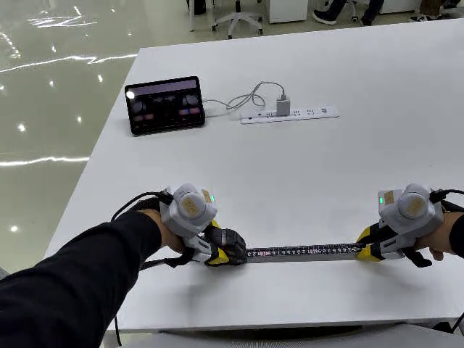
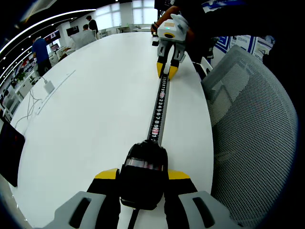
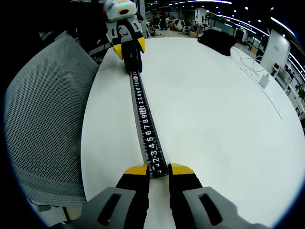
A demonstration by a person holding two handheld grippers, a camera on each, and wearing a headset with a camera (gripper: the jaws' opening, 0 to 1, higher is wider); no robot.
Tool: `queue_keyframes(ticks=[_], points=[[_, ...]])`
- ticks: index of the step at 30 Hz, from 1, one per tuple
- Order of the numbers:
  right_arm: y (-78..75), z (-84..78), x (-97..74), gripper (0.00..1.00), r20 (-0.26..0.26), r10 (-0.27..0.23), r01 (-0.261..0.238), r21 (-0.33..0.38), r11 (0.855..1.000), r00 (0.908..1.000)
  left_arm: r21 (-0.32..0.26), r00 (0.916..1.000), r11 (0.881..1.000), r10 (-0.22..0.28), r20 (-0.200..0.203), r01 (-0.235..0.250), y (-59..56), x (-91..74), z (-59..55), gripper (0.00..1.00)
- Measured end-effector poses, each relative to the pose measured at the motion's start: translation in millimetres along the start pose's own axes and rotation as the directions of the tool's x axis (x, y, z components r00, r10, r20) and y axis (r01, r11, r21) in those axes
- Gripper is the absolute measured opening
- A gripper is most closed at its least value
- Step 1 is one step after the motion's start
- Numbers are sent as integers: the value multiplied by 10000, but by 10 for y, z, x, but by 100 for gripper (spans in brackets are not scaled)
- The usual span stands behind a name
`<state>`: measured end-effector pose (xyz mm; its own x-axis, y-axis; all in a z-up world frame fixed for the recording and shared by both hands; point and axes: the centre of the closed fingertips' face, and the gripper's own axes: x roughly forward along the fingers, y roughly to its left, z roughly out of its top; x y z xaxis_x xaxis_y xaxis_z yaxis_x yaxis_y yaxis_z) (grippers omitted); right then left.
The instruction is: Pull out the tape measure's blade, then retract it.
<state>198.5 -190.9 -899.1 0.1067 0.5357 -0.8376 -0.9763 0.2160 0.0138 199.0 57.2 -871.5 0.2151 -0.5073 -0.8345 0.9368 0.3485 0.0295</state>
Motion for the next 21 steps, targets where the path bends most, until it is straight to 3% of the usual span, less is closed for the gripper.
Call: queue_keyframes(ticks=[21], points=[[-15, -36, -8, 11, -12, -7, 7, 76, 10000, 10000, 5, 10000, 10000, -3, -17, 3, 6, 5, 4, 31]])
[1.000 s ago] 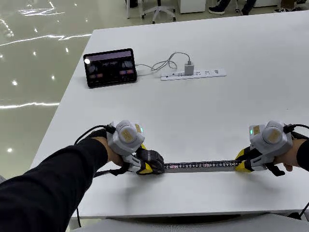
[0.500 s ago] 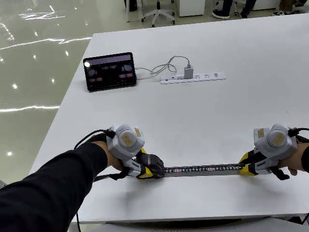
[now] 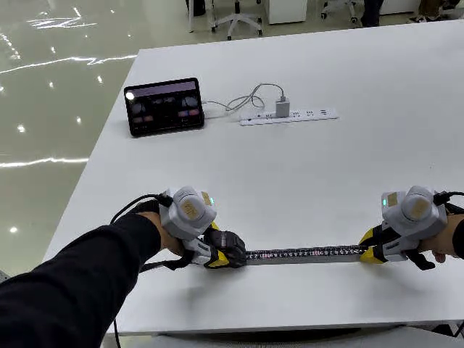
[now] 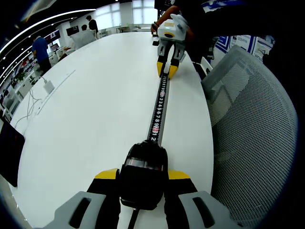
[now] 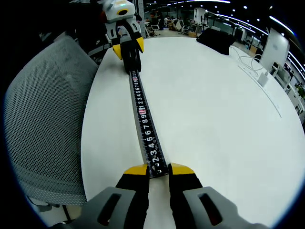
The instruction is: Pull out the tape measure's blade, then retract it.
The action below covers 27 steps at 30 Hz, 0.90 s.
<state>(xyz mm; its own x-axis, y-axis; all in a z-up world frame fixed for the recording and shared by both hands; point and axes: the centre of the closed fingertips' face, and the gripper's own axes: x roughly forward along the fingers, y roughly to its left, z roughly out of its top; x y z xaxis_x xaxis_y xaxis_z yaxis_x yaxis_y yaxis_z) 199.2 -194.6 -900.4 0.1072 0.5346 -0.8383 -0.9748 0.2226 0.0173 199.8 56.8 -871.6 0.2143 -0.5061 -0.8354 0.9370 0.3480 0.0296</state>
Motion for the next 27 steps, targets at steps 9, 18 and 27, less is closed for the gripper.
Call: queue_keyframes(ticks=[9, 18, 27], points=[[2, 9, 10, 11, -318, 132, -136, -123, 9998, 9994, 2, 10000, 10000, 23, 3, -23, -5, -3, -3, 31], [29, 18, 9, 12, -615, 81, -122, -675, 9976, 9981, -13, 10000, 10000, -16, 19, 16, -4, -1, 5, 31], [11, 45, 4, 16, -1114, -35, -96, -1168, 9931, 9938, -13, 10000, 10000, -2, 32, 3, -2, 0, 6, 31]])
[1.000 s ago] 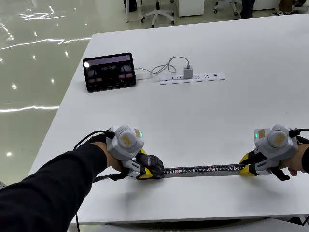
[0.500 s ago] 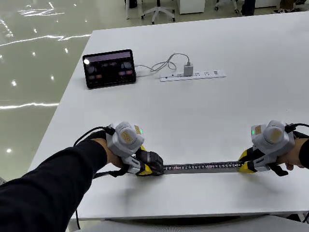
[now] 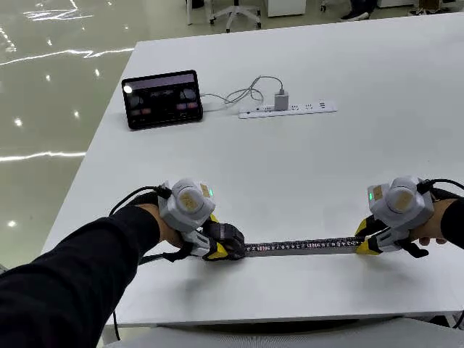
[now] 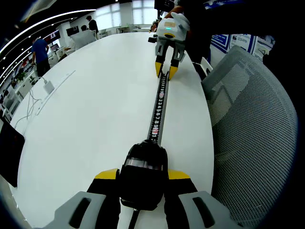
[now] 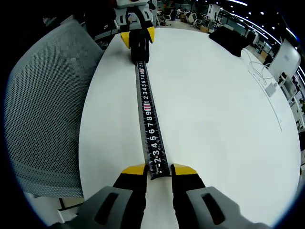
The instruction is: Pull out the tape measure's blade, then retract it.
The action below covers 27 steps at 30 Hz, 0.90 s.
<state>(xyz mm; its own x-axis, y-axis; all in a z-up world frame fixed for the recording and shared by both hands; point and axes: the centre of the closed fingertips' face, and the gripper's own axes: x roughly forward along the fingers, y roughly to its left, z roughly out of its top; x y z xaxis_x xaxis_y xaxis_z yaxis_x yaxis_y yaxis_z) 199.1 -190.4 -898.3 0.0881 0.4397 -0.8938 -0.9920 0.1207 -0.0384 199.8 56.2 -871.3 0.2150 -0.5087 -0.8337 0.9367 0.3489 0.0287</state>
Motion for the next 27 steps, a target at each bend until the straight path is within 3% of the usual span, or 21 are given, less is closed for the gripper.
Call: queue_keyframes(ticks=[2, 6, 13, 18, 27], points=[[-22, -5, -4, 18, -81, -79, 80, 105, 9999, 9999, -6, 10000, 10000, -1, 5, 1, -1, -1, 0, 31], [8, 2, -4, 30, -18, 50, -50, 404, 9992, 10000, -24, 10000, 10000, -39, -1, 39, -2, -1, -1, 31], [38, -6, -39, 36, 237, -11, -12, 954, 9954, 9997, 83, 9999, 9999, -126, -23, 126, -10, -3, 5, 31], [67, -19, -60, 48, 343, -70, 30, 1155, 9933, 9994, 255, 9992, 9991, -339, -193, 344, -5, 3, 11, 31], [29, -71, -67, 55, 454, -207, 141, 1408, 9899, 9988, 668, 9992, 9970, -398, -63, 401, -32, -11, 12, 32]])
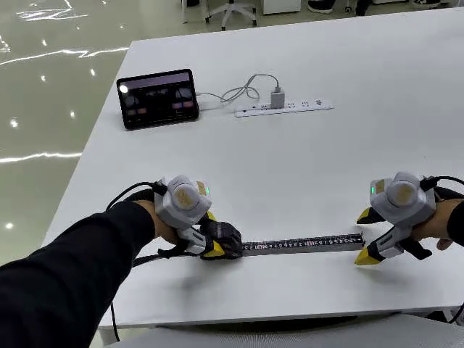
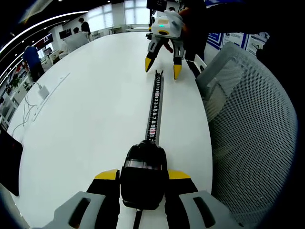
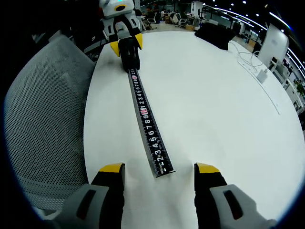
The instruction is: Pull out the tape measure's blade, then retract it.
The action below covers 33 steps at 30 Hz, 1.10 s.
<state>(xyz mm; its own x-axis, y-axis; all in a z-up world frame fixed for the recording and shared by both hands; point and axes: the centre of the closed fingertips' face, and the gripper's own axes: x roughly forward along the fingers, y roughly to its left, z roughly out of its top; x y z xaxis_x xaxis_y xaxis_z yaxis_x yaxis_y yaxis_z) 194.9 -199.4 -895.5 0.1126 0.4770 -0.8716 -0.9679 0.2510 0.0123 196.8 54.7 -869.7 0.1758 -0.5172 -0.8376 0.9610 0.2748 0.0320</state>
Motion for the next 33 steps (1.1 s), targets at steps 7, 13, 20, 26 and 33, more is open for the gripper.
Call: queue_keyframes(ticks=[7, 13, 20, 26, 33], points=[[-22, 31, -35, 61, 223, -197, 191, 266, 9995, 9996, -556, 9996, 9983, 188, 216, -176, 50, -60, -5, 35], [-68, 21, -67, 67, 235, -555, 538, 662, 9964, 9982, -1293, 9964, 9897, 682, 500, -613, 139, -128, -60, 46], [-41, 25, -94, 71, 313, -557, 534, 677, 9963, 9980, -2277, 9962, 9716, 756, 444, -636, 121, -140, -209, 79], [-26, 9, -95, 75, 384, -598, 569, 729, 9957, 9975, -2641, 9879, 9583, 1344, 777, -1096, 197, -192, -232, 100], [-59, -3, -114, 80, 450, -847, 804, 901, 9927, 9954, -3485, 9741, 9255, 1978, 1099, -1486, 294, -276, -258, 100]])
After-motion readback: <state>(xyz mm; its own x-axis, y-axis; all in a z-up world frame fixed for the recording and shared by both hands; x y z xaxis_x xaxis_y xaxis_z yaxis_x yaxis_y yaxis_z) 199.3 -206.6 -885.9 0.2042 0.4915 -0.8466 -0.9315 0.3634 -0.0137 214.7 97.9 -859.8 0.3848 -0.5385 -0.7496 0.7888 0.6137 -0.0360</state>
